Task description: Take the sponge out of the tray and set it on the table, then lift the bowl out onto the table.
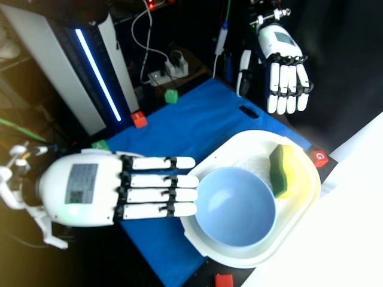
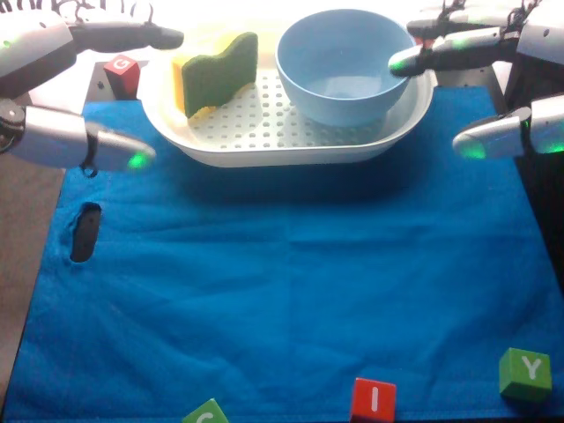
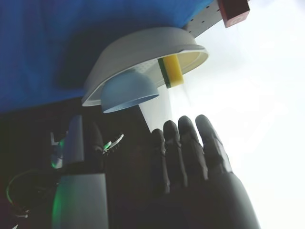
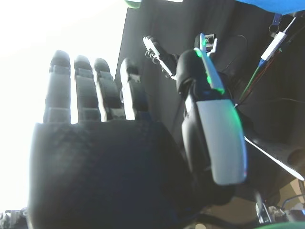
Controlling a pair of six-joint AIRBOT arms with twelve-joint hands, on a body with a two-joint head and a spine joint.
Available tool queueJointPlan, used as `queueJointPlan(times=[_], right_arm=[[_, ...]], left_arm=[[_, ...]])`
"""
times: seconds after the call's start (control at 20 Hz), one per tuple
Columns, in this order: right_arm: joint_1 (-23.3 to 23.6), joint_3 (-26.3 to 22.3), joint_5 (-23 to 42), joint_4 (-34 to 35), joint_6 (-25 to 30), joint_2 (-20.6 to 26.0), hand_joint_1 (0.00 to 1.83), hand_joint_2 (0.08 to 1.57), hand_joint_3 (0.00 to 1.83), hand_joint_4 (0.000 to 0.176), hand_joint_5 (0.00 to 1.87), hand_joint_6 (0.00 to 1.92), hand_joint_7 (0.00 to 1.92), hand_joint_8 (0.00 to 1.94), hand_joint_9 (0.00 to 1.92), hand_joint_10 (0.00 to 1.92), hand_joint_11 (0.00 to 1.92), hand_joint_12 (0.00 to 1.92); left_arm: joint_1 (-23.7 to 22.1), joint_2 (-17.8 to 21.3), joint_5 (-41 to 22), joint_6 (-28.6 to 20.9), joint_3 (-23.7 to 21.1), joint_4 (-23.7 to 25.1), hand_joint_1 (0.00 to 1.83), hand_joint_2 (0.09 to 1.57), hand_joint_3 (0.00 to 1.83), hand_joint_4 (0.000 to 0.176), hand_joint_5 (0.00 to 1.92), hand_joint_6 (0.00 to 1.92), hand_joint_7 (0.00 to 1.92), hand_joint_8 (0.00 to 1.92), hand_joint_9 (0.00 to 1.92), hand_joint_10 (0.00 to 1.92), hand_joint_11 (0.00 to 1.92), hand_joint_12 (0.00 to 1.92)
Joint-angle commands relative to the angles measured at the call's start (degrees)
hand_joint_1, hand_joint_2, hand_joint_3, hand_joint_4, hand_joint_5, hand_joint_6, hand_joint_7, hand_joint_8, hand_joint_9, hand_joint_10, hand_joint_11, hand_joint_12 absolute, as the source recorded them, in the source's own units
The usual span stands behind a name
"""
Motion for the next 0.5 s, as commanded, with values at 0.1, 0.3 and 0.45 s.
queueJointPlan(times=[0.1, 0.3, 0.45], right_arm=[[0.78, 0.01, 4.89, 3.41, 0.25, -0.22, 0.38, 1.2, 0.0, 0.176, 0.34, 0.01, 0.11, 0.01, 0.05, 0.01, 0.01, 0.02], [0.78, 0.02, 4.89, 3.29, 0.26, -0.53, 0.3, 1.22, 0.01, 0.172, 0.35, 0.0, 0.14, 0.01, 0.09, 0.01, 0.02, 0.03], [0.78, 0.02, 4.89, 3.37, 0.26, -0.51, 0.45, 1.22, 0.0, 0.169, 0.34, 0.0, 0.12, 0.0, 0.07, 0.01, 0.0, 0.02]], left_arm=[[-0.95, -0.11, -6.26, 0.01, 0.19, -1.48, 0.64, 0.98, 0.0, 0.17, 0.23, 0.0, 0.18, 0.0, 0.11, 0.0, 0.0, 0.17], [-0.96, -0.17, -6.19, 0.02, 0.28, -1.47, 0.58, 0.94, 0.0, 0.155, 0.0, 0.0, 0.0, 0.0, 0.0, 0.0, 0.0, 0.0], [-1.26, -0.97, -6.19, 1.17, 0.3, -2.05, 0.79, 0.92, 0.0, 0.092, 0.16, 0.0, 0.15, 0.0, 0.16, 0.01, 0.15, 0.12]])
